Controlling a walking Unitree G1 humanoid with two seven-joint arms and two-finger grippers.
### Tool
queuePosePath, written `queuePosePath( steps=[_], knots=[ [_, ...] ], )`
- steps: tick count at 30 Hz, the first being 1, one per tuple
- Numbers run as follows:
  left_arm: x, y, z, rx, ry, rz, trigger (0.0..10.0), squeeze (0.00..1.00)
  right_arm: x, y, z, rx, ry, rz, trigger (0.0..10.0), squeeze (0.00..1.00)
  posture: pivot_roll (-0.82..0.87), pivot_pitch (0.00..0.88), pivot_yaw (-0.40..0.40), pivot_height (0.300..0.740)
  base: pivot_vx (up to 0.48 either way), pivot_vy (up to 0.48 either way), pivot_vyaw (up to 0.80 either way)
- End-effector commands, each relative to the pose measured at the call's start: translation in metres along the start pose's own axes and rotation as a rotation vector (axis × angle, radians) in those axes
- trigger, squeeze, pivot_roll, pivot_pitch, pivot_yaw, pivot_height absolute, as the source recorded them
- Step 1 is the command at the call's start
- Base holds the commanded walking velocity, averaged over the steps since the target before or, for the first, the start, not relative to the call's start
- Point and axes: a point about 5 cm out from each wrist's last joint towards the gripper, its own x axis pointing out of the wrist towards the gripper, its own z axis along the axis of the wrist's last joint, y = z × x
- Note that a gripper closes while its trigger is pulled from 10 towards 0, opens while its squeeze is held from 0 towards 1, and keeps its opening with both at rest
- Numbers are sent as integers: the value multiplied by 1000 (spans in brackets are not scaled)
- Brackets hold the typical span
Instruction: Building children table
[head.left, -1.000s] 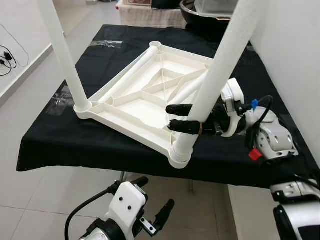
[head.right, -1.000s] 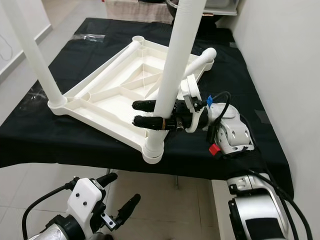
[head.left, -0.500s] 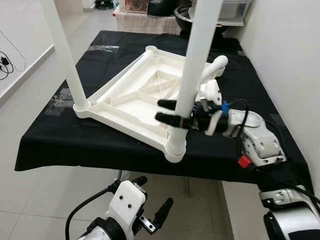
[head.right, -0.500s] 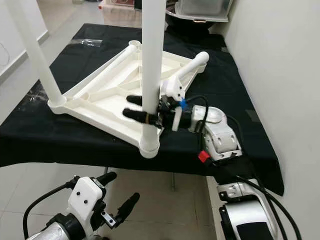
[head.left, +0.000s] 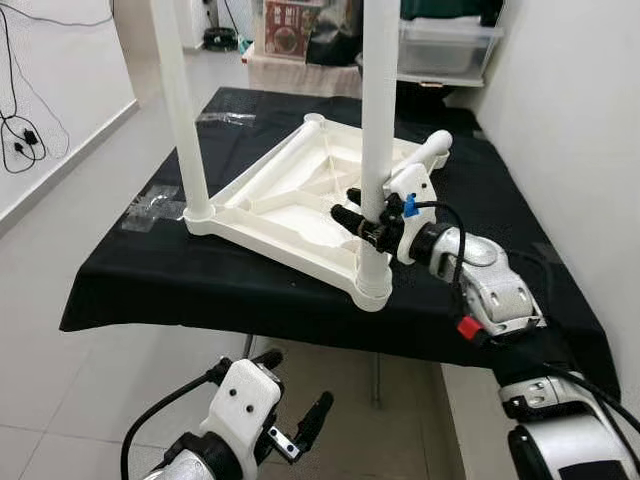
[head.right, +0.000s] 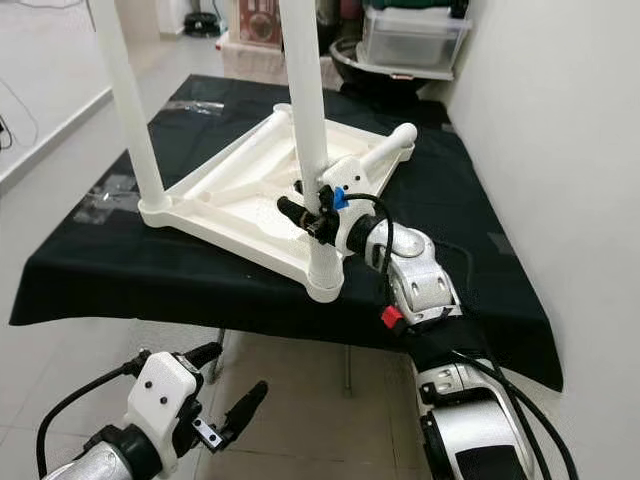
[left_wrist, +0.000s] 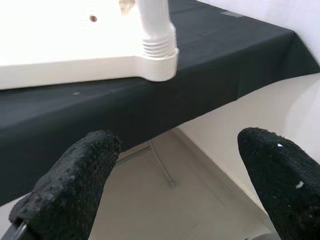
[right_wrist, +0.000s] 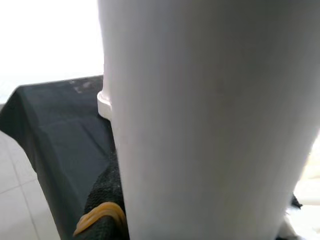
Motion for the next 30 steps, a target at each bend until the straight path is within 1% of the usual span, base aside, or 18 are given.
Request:
queuePosePath(
  steps=[1,2,4,5,7,9,10,11,13,15,16,18,23,24,25,26,27,30],
  knots=[
    [-2,-2,-3,-15,12,7,10000,0,4,4,-32,108,138,-62,10000,0,138,148,-60,740,0,0,0],
    [-2,-2,-3,-15,12,7,10000,0,4,4,-32,108,138,-62,10000,0,138,148,-60,740,0,0,0],
    [-2,-3,-3,-12,12,-1,10000,0,7,-2,-33,139,143,-177,10000,0,138,146,-57,740,0,0,0],
    [-2,-3,-3,-12,12,-1,10000,0,7,-2,-33,139,143,-177,10000,0,138,146,-57,740,0,0,0],
    [-1,-2,-3,-11,11,-3,10000,0,12,-8,-31,245,116,-293,10000,0,135,151,-55,740,0,0,0],
    [-1,-2,-3,-11,10,-2,10000,0,16,-10,-27,330,87,-378,10000,0,135,151,-55,740,0,0,0],
    [-1,-2,-3,-11,10,-2,10000,0,16,-10,-27,330,87,-378,10000,0,135,151,-55,740,0,0,0],
    [-1,-2,-3,-11,10,-3,10000,0,17,-12,-26,352,77,-408,10000,0,134,155,-53,740,0,0,0],
    [-1,-2,-3,-11,10,-3,10000,0,17,-12,-26,352,77,-408,10000,0,134,155,-53,740,0,0,0],
    [0,-2,-3,-11,9,-3,10000,0,21,-14,-24,359,79,-492,10000,0,135,156,-57,740,0,0,0],
    [0,-2,-3,-11,9,-3,10000,0,21,-14,-24,359,79,-492,10000,0,135,156,-57,740,0,0,0],
    [0,-1,-3,-10,8,-2,10000,0,24,-15,-20,337,79,-590,10000,0,134,165,-54,740,0,0,0],
    [1,-1,-3,-9,7,-1,10000,0,28,-12,-18,321,69,-628,10000,0,136,158,-56,740,0,0,0],
    [1,-1,-3,-7,5,-3,10000,0,31,-6,-16,281,62,-671,10000,0,135,155,-58,740,0,0,0],
    [1,-1,-3,-7,5,-3,10000,0,31,-6,-16,281,62,-671,10000,0,135,155,-58,740,0,0,0],
    [1,-1,-3,-6,5,-4,10000,0,32,-4,-15,250,59,-683,10000,0,135,155,-58,740,0,0,0],
    [1,-1,-3,-6,5,-4,10000,0,32,-4,-15,250,59,-683,10000,0,135,155,-58,740,0,0,0],
    [1,0,-2,-6,4,2,10000,0,36,9,-14,267,63,-694,10000,0,135,163,-58,740,0,0,0]
  ],
)
